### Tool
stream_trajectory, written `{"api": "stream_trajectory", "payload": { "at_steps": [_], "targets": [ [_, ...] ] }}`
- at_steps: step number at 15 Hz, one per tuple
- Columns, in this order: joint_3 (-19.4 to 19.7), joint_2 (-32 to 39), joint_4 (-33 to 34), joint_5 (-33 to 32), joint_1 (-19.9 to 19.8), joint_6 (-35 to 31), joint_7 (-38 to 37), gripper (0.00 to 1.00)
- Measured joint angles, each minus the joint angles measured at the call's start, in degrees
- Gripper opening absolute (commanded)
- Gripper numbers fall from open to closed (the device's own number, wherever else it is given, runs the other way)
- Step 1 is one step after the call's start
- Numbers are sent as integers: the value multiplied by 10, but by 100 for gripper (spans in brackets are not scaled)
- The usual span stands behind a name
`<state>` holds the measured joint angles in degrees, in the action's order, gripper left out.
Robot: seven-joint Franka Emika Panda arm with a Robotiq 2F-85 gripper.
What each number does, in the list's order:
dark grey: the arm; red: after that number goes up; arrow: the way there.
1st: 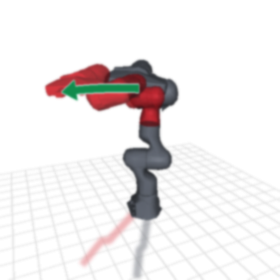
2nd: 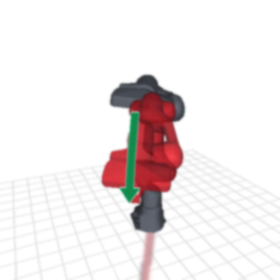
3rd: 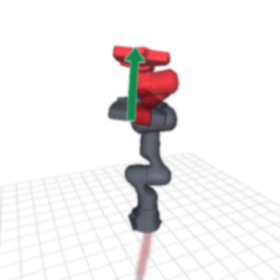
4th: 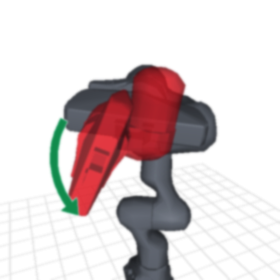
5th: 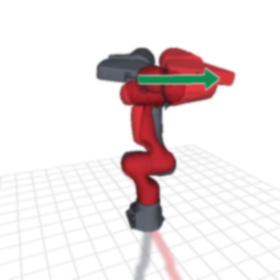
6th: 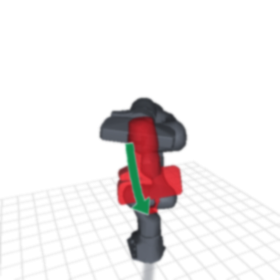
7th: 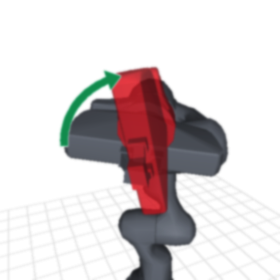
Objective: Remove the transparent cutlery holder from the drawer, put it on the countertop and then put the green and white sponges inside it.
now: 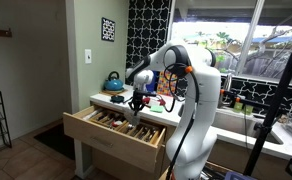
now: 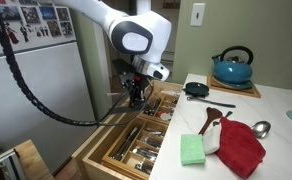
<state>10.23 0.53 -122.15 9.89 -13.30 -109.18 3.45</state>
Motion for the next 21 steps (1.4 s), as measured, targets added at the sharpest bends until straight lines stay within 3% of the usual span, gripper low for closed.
{"api": "stream_trajectory", "payload": {
  "at_steps": [2, 11, 21],
  "targets": [
    [14, -9, 17, -57, -4, 38, 40, 7],
    [18, -6, 27, -61, -1, 40, 56, 2],
    [50, 50, 131, -83, -29, 38, 267, 2]
  ]
}}
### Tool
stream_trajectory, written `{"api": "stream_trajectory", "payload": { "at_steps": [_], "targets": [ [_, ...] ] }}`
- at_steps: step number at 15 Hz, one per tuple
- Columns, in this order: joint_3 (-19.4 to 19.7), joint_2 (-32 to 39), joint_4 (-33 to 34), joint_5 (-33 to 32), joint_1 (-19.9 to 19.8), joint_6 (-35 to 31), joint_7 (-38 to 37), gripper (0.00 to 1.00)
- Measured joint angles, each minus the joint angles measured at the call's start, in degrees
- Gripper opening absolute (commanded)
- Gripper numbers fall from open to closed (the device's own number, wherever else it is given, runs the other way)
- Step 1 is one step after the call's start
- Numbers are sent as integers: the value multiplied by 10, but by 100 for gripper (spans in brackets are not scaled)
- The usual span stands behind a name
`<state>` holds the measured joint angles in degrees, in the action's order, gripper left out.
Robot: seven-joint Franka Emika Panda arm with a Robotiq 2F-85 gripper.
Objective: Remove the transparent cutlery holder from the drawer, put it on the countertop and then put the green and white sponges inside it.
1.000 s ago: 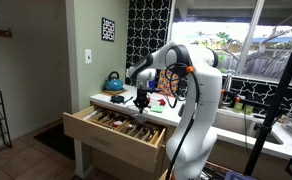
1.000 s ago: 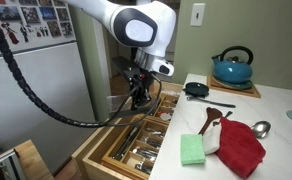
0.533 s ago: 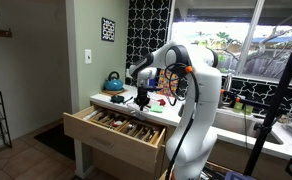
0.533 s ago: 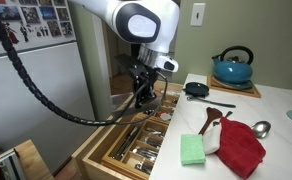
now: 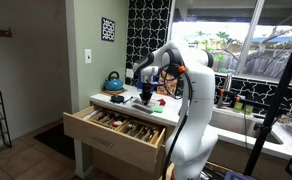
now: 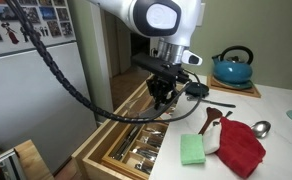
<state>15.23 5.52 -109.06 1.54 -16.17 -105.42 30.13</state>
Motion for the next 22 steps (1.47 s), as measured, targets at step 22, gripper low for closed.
{"api": "stream_trajectory", "payload": {
  "at_steps": [22],
  "targets": [
    [-32, 212, 225, 2, -49, -9, 196, 2]
  ]
}}
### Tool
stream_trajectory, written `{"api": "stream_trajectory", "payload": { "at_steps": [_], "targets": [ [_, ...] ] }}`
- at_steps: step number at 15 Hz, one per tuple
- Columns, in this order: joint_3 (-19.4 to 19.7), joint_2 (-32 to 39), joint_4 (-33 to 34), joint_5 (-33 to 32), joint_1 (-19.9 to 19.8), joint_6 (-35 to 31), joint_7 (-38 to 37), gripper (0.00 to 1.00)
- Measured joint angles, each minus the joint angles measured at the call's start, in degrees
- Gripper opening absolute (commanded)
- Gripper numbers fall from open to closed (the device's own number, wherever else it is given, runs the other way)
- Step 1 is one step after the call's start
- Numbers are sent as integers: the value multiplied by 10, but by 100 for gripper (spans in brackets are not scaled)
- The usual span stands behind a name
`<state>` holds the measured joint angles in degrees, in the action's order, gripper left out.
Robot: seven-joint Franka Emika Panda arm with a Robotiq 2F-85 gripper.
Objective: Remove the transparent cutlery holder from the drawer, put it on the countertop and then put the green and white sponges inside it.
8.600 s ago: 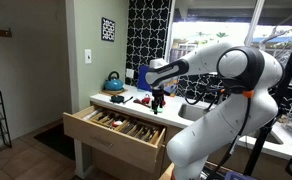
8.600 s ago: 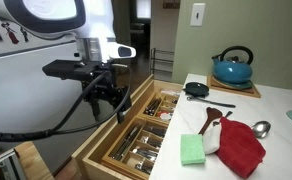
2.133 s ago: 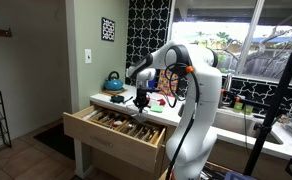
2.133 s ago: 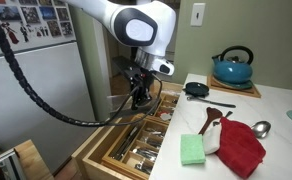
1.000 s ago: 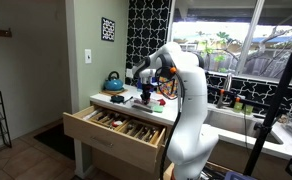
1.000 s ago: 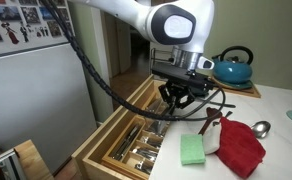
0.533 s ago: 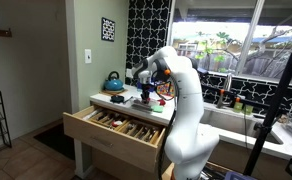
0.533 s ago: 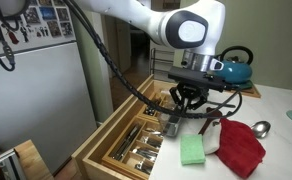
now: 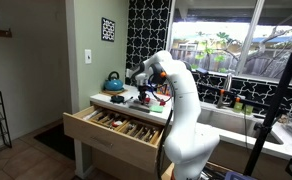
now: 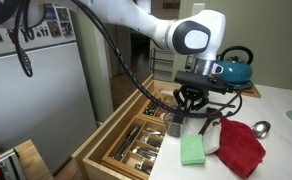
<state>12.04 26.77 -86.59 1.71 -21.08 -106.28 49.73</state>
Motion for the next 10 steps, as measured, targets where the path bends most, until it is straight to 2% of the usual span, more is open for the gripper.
{"api": "stream_trajectory", "payload": {
  "at_steps": [3, 4, 5, 7, 10],
  "targets": [
    [-2, 8, 12, 0, -4, 1, -2, 2],
    [-3, 10, 14, 1, -6, 1, -2, 7],
    [-4, 12, 17, 1, -7, 2, -2, 32],
    [-5, 15, 22, 2, -10, 3, -6, 40],
    [-8, 16, 27, 9, -13, 3, -20, 62]
  ]
}}
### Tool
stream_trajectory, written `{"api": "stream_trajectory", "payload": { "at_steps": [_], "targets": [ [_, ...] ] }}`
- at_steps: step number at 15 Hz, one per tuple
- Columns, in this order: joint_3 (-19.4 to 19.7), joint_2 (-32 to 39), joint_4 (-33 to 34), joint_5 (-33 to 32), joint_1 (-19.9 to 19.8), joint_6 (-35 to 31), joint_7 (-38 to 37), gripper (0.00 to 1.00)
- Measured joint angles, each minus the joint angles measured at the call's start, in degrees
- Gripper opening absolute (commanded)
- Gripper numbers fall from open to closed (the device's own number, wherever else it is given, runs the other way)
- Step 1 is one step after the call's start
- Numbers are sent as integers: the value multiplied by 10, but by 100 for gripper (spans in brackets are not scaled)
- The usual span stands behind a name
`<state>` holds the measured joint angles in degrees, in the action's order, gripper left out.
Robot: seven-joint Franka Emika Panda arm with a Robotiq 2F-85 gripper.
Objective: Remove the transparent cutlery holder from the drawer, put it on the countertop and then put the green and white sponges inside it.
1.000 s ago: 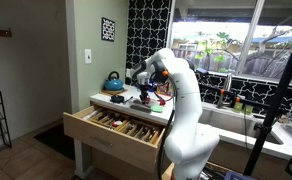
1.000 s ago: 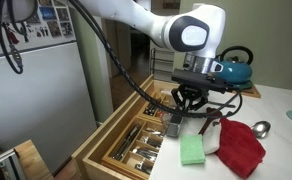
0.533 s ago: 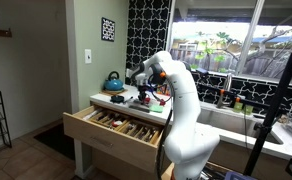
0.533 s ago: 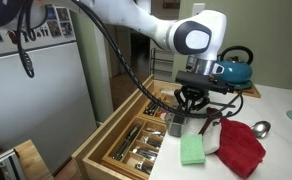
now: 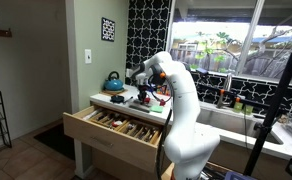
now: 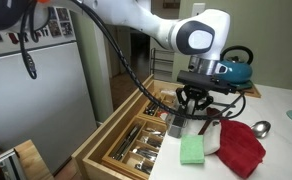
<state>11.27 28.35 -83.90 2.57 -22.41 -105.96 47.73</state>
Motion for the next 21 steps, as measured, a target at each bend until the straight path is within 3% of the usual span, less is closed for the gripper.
{"api": "stream_trajectory", "payload": {
  "at_steps": [3, 4, 6, 10, 11, 13, 21],
  "targets": [
    [-2, -4, 9, 11, -4, 0, -7, 84],
    [-2, -6, 13, 14, -6, 0, -10, 67],
    [-2, -16, 17, 23, -12, -1, -18, 83],
    [-2, -24, 17, 28, -15, -1, -21, 84],
    [-2, -24, 17, 28, -15, -1, -22, 96],
    [-2, -24, 18, 28, -15, -2, -25, 100],
    [22, -37, 22, 26, -45, 12, -119, 100]
  ]
}}
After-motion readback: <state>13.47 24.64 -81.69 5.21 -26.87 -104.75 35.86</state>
